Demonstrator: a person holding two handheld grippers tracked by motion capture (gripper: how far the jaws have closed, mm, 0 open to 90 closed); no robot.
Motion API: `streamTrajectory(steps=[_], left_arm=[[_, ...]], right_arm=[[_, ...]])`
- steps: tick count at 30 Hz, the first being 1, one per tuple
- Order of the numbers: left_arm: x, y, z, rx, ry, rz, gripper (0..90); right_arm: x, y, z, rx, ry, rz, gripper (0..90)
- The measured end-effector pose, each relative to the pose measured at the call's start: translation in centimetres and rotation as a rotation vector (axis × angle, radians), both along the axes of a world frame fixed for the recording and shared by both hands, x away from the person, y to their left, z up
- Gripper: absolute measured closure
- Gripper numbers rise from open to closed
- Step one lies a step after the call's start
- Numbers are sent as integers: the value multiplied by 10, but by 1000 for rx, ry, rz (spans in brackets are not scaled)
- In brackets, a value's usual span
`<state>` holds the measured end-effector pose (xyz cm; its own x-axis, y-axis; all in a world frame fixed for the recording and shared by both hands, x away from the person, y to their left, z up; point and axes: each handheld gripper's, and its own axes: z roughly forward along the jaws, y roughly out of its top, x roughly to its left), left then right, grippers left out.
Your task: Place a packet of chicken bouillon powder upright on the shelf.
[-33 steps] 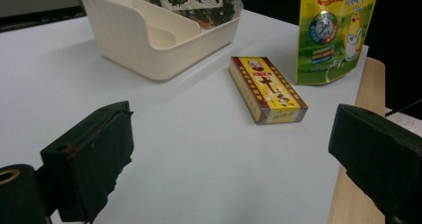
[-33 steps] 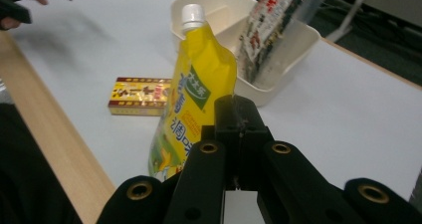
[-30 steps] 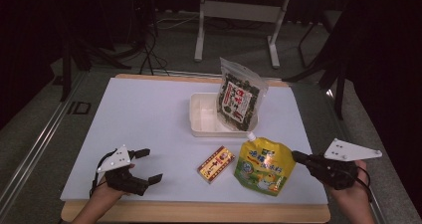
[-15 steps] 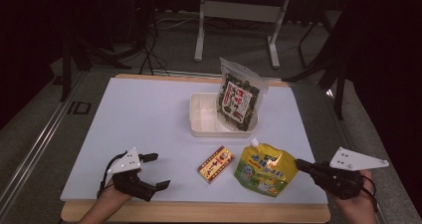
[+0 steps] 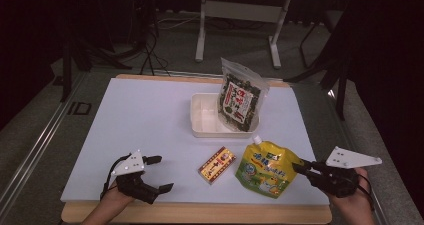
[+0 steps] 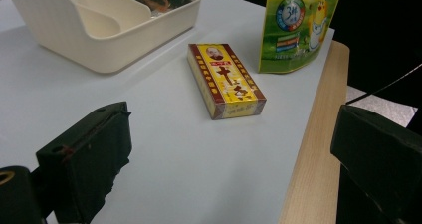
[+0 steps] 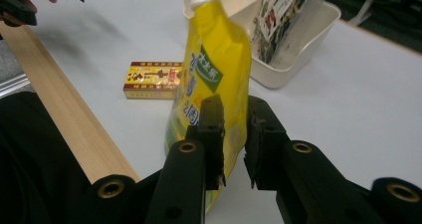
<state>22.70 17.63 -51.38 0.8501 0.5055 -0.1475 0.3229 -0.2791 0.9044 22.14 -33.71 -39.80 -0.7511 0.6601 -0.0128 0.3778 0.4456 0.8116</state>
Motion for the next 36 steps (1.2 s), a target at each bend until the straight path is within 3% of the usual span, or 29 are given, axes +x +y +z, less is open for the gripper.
streamTrajectory(steps=[5, 10, 16, 25, 36], left_arm=[[0, 0, -1, 1, 2, -2, 28], [1, 1, -2, 2, 6, 3, 28], [1, 2, -3, -9, -4, 9, 27], [3, 4, -7, -9, -12, 21, 27], [4, 7, -6, -18, -23, 38, 27]], right_arm=[[8, 5, -12, 1, 44, 17, 759], [15, 12, -20, 11, 78, 20, 811], [19, 14, -20, 15, 100, -42, 897], [16, 20, -16, 25, 94, -48, 900], [15, 22, 18, 49, 17, -84, 900]])
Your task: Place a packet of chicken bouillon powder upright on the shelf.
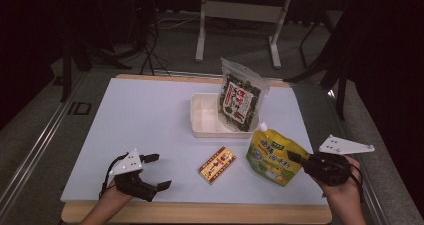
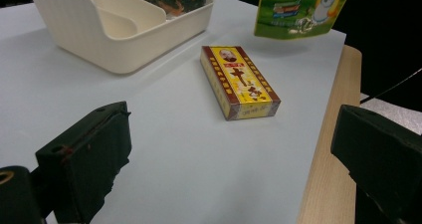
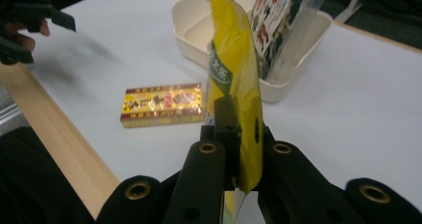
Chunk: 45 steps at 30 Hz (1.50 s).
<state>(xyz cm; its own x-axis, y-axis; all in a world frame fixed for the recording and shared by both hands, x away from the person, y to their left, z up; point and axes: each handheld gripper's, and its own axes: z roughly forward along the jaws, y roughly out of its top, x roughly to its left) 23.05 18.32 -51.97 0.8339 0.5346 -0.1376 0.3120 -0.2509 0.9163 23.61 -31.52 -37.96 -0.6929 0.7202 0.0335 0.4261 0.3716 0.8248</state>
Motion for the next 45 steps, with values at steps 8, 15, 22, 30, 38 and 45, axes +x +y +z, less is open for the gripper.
streamTrajectory(steps=[8, 15, 22, 30, 38, 45], left_arm=[[0, 2, 1, -1, -9, 9, 27], [0, 4, 1, -1, -12, 14, 27], [-1, 5, 1, -2, -17, 20, 27], [-1, 6, 1, -3, -18, 24, 27], [-1, 7, 1, -2, -21, 23, 27], [-2, 7, 1, 5, -27, 21, 26]], right_arm=[[5, 16, 21, 15, -29, -2, 900], [15, 31, 34, 28, -45, -40, 900], [27, 41, 43, 56, -47, -67, 900], [38, 58, 51, 61, -50, -63, 900], [54, 77, 59, 103, -50, -54, 900], [74, 97, 62, 112, -48, -80, 900]])
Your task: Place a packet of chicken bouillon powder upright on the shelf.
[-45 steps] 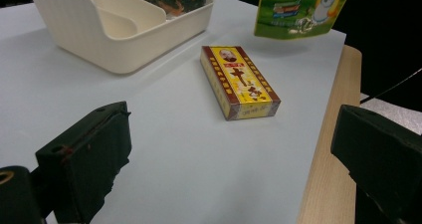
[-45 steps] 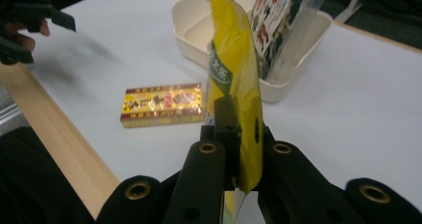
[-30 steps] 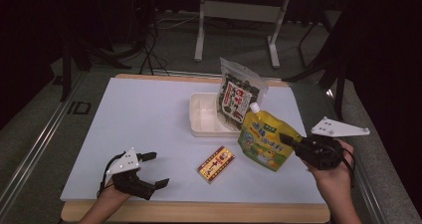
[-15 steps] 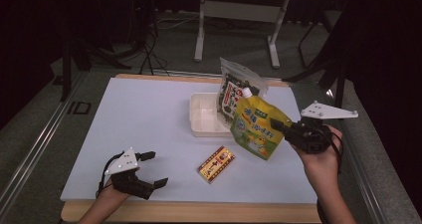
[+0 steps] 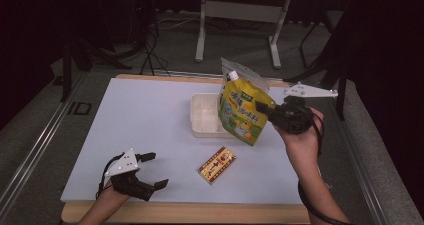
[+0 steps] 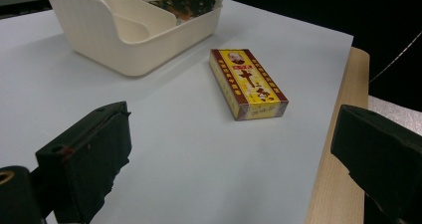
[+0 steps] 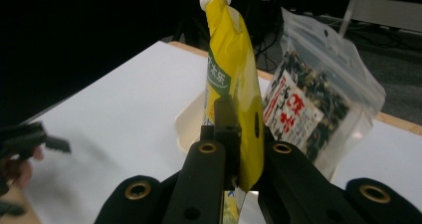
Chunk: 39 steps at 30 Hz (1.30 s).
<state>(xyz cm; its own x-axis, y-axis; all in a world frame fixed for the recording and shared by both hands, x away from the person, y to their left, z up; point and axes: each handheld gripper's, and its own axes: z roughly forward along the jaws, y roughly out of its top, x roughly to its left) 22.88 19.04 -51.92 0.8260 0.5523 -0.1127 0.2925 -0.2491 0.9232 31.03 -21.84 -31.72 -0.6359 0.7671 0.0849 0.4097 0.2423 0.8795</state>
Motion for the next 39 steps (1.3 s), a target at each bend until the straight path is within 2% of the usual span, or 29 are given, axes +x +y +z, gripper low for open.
streamTrajectory(steps=[10, 16, 28, 32, 39], left_arm=[[0, 1, 0, 1, -4, -2, 27], [-1, 2, 0, -1, -9, 3, 27], [-1, 2, -1, 14, -14, 1, 27], [-2, 2, -1, 14, -15, 4, 27], [-3, 4, 0, 12, -16, 8, 27]], right_arm=[[30, 27, -7, 11, 33, -32, 900], [47, 43, -10, 26, 30, -75, 900], [66, 62, -22, 70, 59, -126, 900], [72, 69, -27, 64, 58, -155, 900], [85, 78, -38, 62, 90, -192, 900]])
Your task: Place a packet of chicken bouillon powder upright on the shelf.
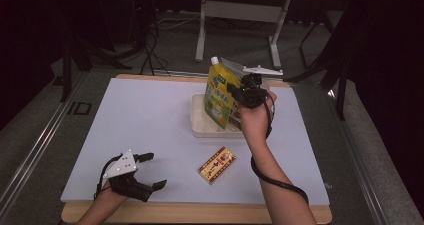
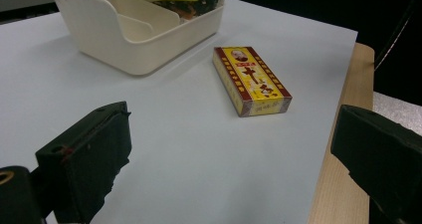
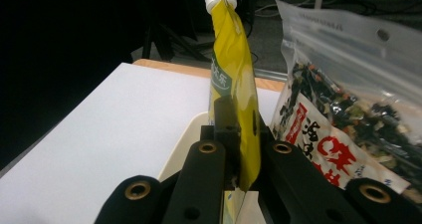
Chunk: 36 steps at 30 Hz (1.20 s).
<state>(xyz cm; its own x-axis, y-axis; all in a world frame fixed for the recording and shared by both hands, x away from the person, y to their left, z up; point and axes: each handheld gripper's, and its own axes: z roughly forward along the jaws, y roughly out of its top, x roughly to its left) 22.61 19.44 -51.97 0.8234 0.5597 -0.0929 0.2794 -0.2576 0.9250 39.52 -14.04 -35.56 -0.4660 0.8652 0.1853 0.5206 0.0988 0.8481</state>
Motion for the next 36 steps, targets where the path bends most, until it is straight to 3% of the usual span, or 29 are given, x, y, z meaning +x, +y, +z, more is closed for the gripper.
streamTrajectory(steps=[13, 17, 36], left_arm=[[0, 1, 0, 5, -3, -2, 27], [0, 2, -1, 3, 0, 0, 27], [1, 3, -2, 4, 6, -1, 27]], right_arm=[[14, 18, -18, 16, 44, -17, 900], [16, 22, -26, 4, 35, -12, 900], [24, 33, -29, 20, 37, -1, 900]])
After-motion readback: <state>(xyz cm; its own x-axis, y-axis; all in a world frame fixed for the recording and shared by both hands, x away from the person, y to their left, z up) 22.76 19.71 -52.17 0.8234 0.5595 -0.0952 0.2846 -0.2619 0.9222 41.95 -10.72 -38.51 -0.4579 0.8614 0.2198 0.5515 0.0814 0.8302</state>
